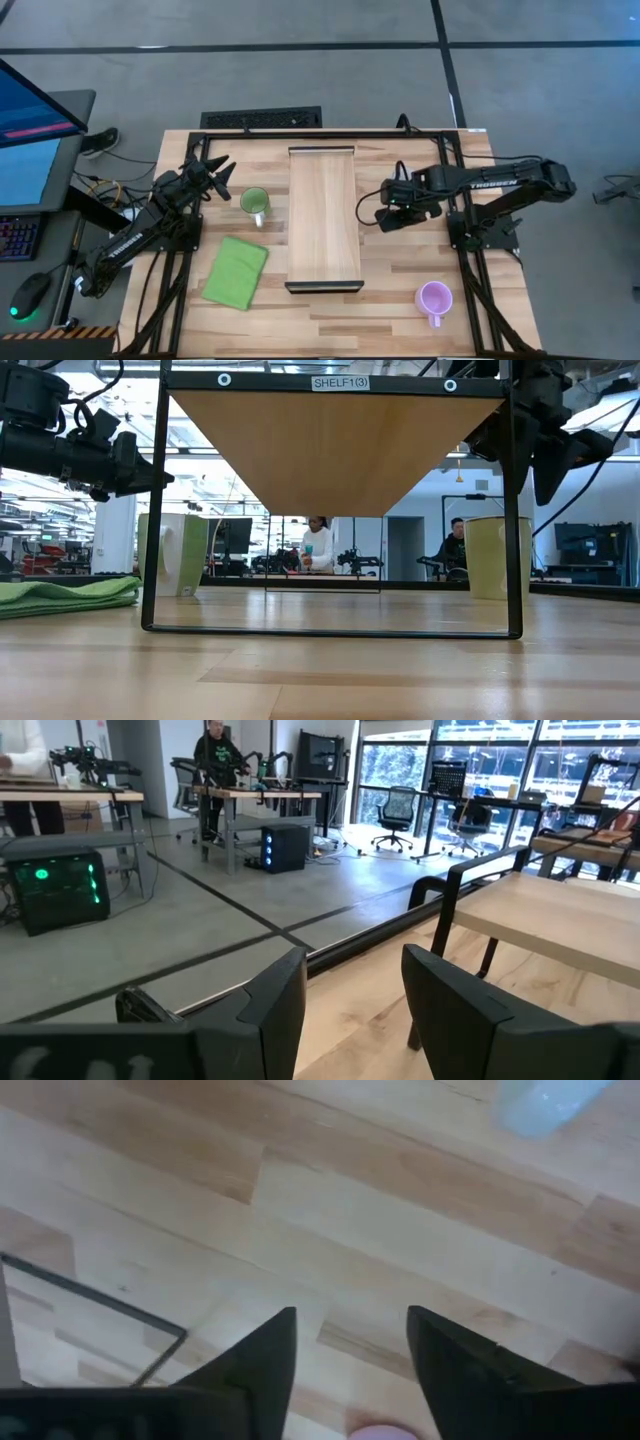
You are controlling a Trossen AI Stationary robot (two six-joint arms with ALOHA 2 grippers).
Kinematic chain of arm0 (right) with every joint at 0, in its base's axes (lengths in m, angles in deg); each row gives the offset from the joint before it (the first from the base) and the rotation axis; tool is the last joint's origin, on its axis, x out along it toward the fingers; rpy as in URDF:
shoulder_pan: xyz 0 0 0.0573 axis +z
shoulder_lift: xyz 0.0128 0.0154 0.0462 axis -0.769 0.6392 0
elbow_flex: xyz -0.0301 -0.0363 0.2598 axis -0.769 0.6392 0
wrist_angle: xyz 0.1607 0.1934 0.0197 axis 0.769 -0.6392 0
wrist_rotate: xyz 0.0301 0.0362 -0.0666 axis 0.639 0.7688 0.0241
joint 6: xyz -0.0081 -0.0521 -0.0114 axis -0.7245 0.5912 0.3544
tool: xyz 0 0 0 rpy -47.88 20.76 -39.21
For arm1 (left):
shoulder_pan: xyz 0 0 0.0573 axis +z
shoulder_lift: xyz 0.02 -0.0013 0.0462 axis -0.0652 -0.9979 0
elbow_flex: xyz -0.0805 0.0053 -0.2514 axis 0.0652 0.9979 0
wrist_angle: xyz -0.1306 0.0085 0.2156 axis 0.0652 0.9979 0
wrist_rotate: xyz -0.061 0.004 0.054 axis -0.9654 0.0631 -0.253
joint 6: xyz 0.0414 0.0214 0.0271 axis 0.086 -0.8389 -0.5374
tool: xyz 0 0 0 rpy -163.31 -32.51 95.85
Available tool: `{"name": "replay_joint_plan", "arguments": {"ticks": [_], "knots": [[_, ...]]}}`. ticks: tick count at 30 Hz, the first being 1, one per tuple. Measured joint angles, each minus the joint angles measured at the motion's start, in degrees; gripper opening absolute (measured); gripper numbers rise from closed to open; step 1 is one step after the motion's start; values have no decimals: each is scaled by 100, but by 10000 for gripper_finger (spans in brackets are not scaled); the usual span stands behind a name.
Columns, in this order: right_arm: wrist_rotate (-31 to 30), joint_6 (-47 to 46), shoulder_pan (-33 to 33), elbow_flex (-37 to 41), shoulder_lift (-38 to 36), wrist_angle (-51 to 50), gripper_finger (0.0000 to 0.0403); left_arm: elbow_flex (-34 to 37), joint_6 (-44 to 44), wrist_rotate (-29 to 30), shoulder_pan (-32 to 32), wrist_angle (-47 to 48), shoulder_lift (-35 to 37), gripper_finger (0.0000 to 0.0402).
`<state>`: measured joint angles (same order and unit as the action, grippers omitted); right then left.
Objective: Stack small to large cups/mugs on shelf
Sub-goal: Put the light green mug on the shelf
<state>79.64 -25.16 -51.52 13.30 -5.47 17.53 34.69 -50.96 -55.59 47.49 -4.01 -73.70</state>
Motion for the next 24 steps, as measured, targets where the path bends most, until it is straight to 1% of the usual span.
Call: {"name": "replay_joint_plan", "arguments": {"ticks": [3,5,7,9,13,20,24], "knots": [[-134,84,22,0,6,-2,241,0,-25,0,0,0,0,158],[-524,-199,22,0,6,-12,248,0,-32,-2,0,0,0,158],[-1045,-606,-19,0,6,-83,250,0,-33,-1,0,1,0,158],[-1355,-964,-64,0,6,-173,250,0,-34,-1,-1,0,0,158],[-1519,-1351,-110,0,6,-310,249,0,-36,-2,0,0,0,158],[-1516,-1443,-103,0,6,127,249,0,-36,0,0,0,0,158],[-1503,-1776,-114,0,6,-81,249,0,-36,-2,-2,0,0,158]]}}
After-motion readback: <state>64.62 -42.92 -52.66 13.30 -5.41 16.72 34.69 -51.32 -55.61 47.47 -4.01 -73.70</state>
